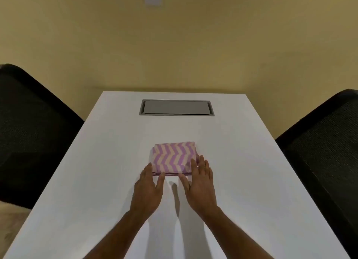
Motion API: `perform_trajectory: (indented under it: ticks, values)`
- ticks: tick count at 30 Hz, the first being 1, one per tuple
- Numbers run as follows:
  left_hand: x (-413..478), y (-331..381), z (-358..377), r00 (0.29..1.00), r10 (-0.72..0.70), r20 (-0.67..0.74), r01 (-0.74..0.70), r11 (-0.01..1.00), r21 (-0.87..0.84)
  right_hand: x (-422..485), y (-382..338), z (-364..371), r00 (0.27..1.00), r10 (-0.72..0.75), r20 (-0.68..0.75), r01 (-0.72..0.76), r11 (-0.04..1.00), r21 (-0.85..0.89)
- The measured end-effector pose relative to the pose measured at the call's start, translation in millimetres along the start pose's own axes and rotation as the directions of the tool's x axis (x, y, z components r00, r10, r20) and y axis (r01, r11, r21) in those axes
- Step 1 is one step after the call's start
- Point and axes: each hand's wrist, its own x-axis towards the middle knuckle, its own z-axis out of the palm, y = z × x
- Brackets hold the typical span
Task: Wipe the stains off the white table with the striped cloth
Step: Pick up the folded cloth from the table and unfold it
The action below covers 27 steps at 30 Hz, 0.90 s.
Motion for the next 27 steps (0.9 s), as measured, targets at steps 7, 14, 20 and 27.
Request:
perform_trajectory:
  ticks: [7, 14, 20, 27]
  values:
    - [30, -2, 12, 0.975, -0.219, -0.04, 0.197, 0.934, -0.299, 33, 4, 8, 0.992, 0.128, -0.013, -0.126, 0.988, 0.088]
    - [26, -8, 24, 0.986, -0.16, -0.042, 0.132, 0.916, -0.379, 43, 0, 14, 0.983, 0.185, 0.011, -0.18, 0.943, 0.279]
    - [20, -11, 23, 0.992, -0.128, -0.004, 0.115, 0.909, -0.401, 46, -16, 11, 0.959, 0.282, -0.038, -0.241, 0.876, 0.419]
    - [7, -7, 11, 0.983, -0.182, 0.016, 0.169, 0.87, -0.462, 32, -28, -1, 0.887, 0.461, 0.002, -0.297, 0.568, 0.768]
